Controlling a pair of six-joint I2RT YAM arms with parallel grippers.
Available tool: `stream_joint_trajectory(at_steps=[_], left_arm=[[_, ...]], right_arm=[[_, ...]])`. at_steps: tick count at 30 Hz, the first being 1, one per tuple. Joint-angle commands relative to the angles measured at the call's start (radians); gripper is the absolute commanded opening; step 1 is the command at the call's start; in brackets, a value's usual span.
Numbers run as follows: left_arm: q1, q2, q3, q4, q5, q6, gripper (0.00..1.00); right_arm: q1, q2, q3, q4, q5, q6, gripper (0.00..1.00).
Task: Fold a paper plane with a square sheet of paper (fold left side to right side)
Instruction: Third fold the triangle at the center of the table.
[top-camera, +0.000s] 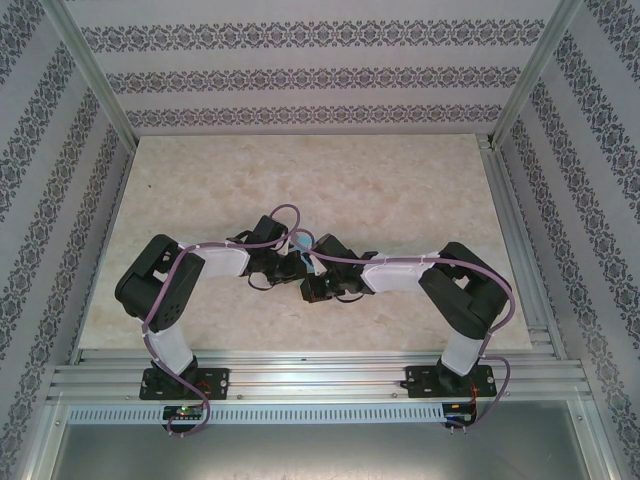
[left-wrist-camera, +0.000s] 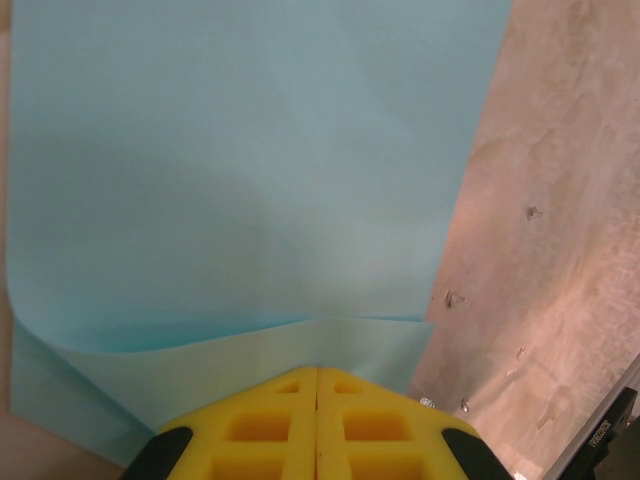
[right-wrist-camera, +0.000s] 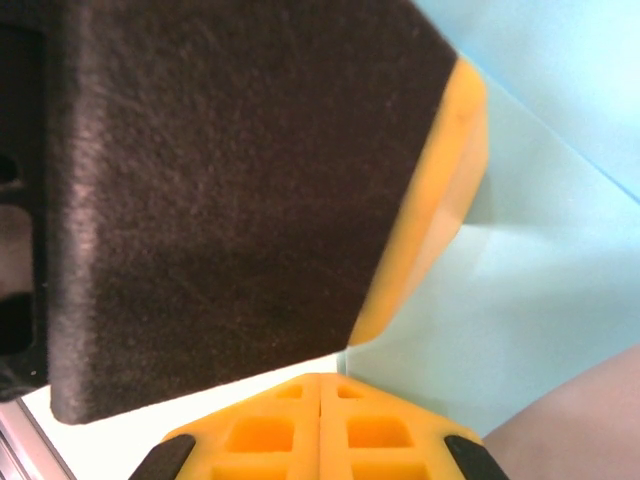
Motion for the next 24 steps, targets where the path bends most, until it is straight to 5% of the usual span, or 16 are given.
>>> stream_joint_trajectory(at_steps=[1, 24], left_arm=[[-0.027, 0.041, -0.029, -0.085, -0.069, 0.026, 0.05], [-0.002, -0.005, 0.053, -0.192, -0.086, 0.097, 0.11]], right_arm=[[0.001, 0.015, -0.004, 0.005, 0.004, -0.006, 0.06], [-0.007, 0.017, -0.11, -0.007, -0.003, -0.023, 0.03]])
